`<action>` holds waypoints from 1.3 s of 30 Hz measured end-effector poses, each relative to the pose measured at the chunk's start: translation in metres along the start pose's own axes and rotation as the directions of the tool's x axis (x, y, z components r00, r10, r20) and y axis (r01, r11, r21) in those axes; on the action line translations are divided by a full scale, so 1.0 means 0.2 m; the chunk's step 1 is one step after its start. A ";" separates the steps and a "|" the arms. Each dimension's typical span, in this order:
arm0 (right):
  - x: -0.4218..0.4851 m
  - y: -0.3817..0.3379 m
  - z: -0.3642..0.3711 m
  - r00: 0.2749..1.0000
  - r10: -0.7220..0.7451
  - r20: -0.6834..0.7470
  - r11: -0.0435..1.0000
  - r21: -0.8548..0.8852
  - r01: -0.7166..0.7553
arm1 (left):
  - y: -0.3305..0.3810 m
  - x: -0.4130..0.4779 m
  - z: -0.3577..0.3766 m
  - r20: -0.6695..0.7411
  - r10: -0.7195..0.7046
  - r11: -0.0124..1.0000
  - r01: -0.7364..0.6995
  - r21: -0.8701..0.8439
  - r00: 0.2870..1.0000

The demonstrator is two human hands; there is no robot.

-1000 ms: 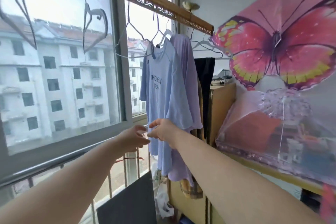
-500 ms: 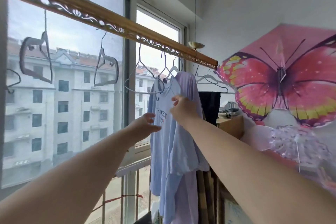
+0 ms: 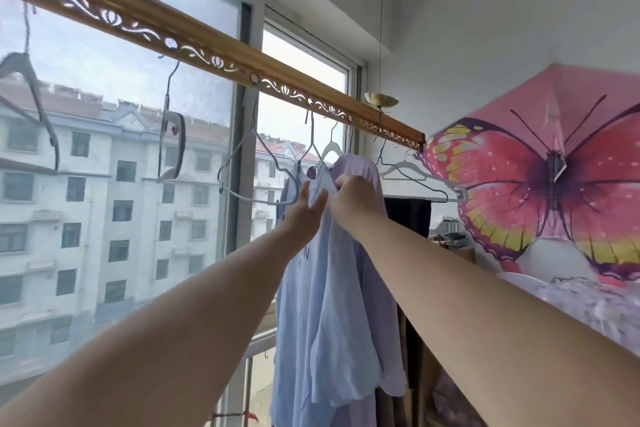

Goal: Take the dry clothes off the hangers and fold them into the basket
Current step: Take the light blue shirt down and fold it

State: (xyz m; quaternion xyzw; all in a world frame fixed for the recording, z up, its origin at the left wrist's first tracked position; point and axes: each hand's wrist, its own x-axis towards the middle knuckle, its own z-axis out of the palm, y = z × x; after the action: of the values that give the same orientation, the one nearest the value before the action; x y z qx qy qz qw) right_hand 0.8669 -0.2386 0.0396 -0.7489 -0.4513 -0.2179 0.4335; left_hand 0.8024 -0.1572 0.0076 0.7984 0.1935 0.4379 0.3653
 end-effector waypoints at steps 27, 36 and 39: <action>-0.21 -0.10 -0.02 0.949 -0.152 0.277 0.842 0.538 -0.022 | -0.08 -0.26 -0.19 0.170 0.375 0.562 -0.370 0.740 0.911; -0.25 -0.25 -0.05 0.960 -0.194 0.201 0.827 0.560 0.050 | -0.19 -0.40 -0.28 0.207 0.141 0.662 -0.247 0.708 0.968; -0.28 -0.21 0.00 0.952 -0.110 0.287 0.829 0.555 -0.072 | -0.22 -0.44 -0.29 0.225 -0.034 0.892 -0.071 0.446 0.974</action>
State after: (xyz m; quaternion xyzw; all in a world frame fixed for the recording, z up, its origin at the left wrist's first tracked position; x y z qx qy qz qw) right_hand 0.8019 -0.2569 0.0181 -0.6094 -0.5643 0.0383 0.5556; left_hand 0.7062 -0.1601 -0.0546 0.9078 0.2392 0.2905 0.1854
